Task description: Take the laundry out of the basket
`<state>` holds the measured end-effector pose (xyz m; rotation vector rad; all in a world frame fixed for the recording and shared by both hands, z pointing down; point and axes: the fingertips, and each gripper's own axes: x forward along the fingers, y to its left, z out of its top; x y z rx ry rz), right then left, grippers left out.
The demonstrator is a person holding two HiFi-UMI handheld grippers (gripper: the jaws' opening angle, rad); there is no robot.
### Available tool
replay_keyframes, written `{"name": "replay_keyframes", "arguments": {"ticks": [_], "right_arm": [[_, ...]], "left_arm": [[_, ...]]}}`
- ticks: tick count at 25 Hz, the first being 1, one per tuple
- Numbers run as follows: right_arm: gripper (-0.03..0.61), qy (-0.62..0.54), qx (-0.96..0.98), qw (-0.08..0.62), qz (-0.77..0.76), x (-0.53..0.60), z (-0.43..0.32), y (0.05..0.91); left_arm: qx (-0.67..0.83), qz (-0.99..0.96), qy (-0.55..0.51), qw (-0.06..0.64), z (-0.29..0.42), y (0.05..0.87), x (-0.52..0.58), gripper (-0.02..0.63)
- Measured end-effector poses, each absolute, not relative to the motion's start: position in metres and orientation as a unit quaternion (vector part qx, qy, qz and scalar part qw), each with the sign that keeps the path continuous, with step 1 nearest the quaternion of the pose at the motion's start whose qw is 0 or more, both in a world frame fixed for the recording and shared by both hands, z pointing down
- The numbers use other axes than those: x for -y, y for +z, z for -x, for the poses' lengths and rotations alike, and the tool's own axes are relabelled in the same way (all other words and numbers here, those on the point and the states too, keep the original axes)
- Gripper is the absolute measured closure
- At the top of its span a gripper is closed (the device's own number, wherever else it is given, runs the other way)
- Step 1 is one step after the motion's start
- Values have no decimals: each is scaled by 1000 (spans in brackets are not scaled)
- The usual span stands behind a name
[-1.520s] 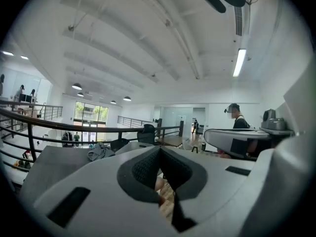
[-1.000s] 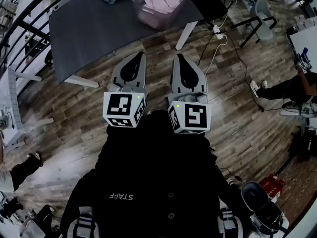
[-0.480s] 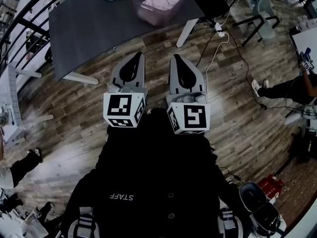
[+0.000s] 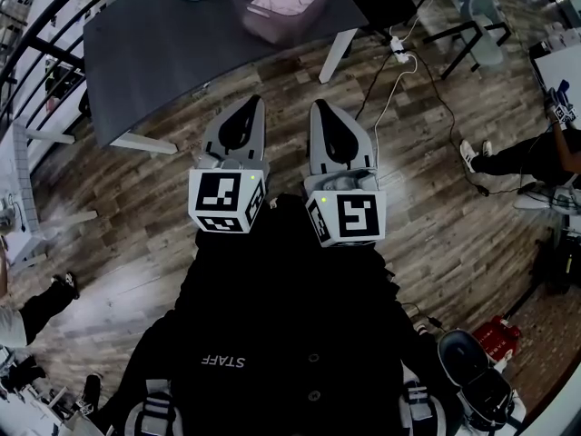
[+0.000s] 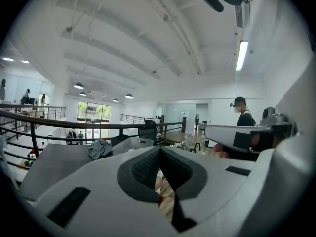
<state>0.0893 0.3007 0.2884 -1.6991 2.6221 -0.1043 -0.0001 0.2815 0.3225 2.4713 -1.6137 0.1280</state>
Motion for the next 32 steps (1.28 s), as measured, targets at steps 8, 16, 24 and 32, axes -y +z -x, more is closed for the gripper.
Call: {"name": "replay_keyframes", "arguments": {"ticks": [8,16,24,32], "right_arm": [[563,-54,-842,-3,536,-289,-90,303],[563,-46,-839,-26,542,-255,-77,324],[563,-51,-826,-30,560,-159,-75,337],[563,-73,-818,-46,569,-34,-56,345]], "left_arm": [[545,-830,57,102,0,331,-274,614],[548,-827,59,111,15,349,-235,614],[541,-832,59,107,25,355,-143,614],[541,-829,63,129,52,362,-22,614]]}}
